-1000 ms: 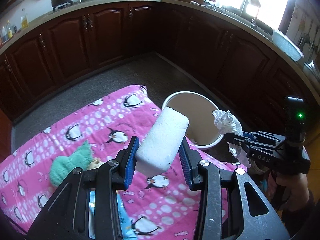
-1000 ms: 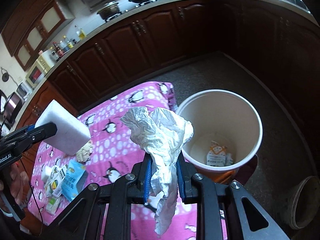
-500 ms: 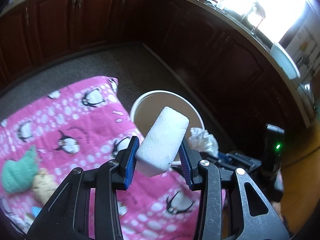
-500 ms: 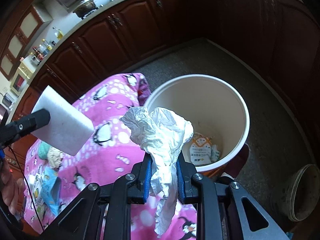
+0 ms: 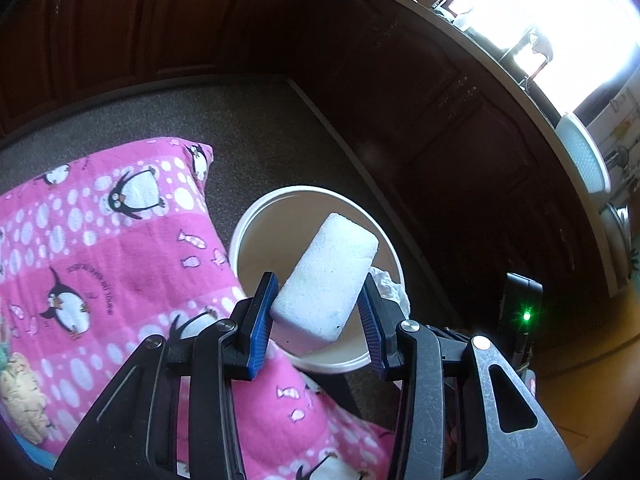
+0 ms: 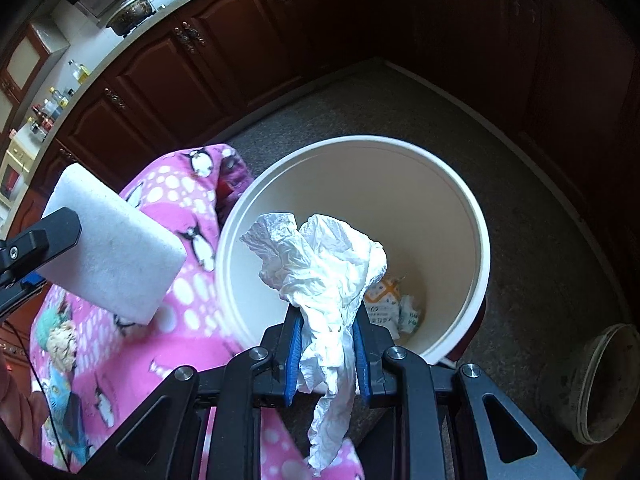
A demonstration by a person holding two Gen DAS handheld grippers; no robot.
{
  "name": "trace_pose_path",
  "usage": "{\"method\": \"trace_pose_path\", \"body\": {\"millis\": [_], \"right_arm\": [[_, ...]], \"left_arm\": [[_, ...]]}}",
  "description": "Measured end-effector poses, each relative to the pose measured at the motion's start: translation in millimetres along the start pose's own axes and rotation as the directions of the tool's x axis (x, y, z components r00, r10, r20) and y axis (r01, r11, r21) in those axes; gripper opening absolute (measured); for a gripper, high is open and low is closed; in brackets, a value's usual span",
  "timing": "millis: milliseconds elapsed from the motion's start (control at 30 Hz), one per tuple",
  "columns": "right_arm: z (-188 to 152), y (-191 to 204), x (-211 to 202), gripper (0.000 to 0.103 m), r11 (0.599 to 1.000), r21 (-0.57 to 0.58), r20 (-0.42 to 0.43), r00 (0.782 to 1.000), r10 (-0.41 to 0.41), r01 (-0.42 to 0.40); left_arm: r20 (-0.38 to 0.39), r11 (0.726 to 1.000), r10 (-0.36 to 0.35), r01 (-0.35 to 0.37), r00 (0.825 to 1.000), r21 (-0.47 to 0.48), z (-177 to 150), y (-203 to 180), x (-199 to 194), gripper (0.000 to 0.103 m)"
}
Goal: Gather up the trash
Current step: 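Open both tools to drop the tissue and foam block into the bin, then move both open tools back over the remaining trash on the table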
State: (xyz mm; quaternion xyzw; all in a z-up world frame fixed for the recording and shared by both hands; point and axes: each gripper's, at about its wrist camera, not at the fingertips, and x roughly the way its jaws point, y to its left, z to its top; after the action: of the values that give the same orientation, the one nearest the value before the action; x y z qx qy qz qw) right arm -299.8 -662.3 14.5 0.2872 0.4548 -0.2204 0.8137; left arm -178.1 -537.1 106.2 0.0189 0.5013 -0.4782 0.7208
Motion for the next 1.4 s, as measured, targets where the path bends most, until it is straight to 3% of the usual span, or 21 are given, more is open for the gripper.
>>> {"method": "trace_pose_path", "body": {"millis": [67,100,233,433,833,1100,1400], "right_arm": [[2,-3,1,0.053,1.0,0.016,0.016,1.0,-0.01,0.009],[2,-4,-1,0.055,1.0,0.023,0.026,1.0,-0.012,0.012],[-1,-7,-7,0.055,0.999,0.035,0.027,0.999,-0.019,0.018],[-11,-4,-14,0.055,0.999,0.031,0.018,1.0,-0.02,0.02],[-21,14,-33,0.055,1.0,-0.001,0.029,1.0,-0.003,0.003],[-26,42,-56,0.058,0.999,-0.047,0.056,0.998,0.019,-0.016],[-34,88,-85,0.063,0.992,-0.118,0.093,0.994,0.061,-0.049]], "left_arm": [[-0.009,1.0,0.005,-0.005,1.0,-0.011,1,-2,7,0.042],[-0.013,1.0,0.006,-0.006,1.0,-0.013,1,-1,10,0.045],[-0.014,0.999,0.036,-0.036,0.999,0.008,-2,-1,13,0.06],[-0.023,0.999,0.045,-0.045,0.999,0.005,-8,11,7,0.061],[0.035,0.99,0.134,-0.135,0.99,0.031,-18,17,-31,0.061],[0.08,0.974,0.211,-0.217,0.974,0.07,-30,17,-66,0.061],[0.151,0.943,0.302,-0.318,0.941,0.095,-46,25,-119,0.061]]}}
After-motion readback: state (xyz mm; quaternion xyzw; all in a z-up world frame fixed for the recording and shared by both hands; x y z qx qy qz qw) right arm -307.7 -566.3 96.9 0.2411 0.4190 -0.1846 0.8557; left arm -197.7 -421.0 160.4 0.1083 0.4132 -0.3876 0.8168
